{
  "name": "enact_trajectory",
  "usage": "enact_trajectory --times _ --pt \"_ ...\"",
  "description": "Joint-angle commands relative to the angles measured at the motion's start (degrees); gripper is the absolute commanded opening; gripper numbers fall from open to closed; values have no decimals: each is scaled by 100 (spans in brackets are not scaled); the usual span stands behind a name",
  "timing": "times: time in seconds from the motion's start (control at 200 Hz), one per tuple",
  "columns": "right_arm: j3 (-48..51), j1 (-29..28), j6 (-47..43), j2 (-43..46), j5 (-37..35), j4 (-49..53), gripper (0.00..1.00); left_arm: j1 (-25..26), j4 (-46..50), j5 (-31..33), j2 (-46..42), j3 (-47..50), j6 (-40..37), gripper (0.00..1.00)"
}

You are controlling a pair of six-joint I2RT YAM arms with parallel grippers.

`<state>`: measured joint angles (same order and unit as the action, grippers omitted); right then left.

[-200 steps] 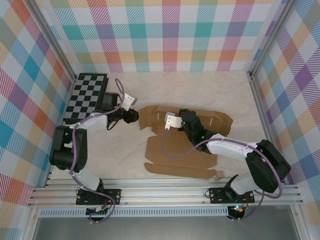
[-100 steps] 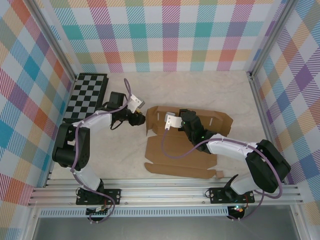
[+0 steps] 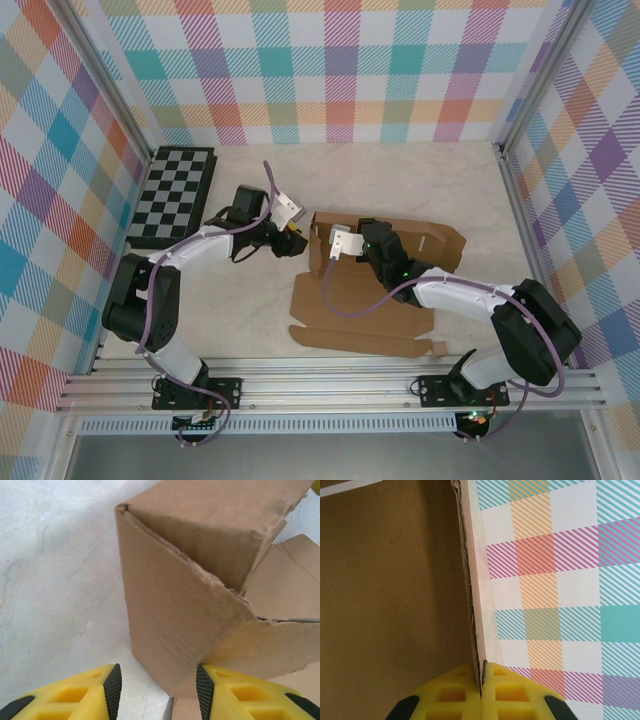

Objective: Fold the paper box

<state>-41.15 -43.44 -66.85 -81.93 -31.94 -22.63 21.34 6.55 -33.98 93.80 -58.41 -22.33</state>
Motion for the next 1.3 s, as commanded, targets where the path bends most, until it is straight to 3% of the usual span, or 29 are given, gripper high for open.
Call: enact_trajectory --times 0.0,0.52,1.025,1.295 --pt "35 -2 199 -157 277 623 0 103 -761 300 -195 334 450 48" --pt "73 -39 105 -121 289 686 0 581 -2477 1648 -272 1131 1459 54" --pt "584 -160 -911 -159 2 251 0 679 -3151 1663 -283 1551 1826 57" --pt "689 -235 -901 171 -95 768 0 871 -3800 1875 -639 1943 1906 61"
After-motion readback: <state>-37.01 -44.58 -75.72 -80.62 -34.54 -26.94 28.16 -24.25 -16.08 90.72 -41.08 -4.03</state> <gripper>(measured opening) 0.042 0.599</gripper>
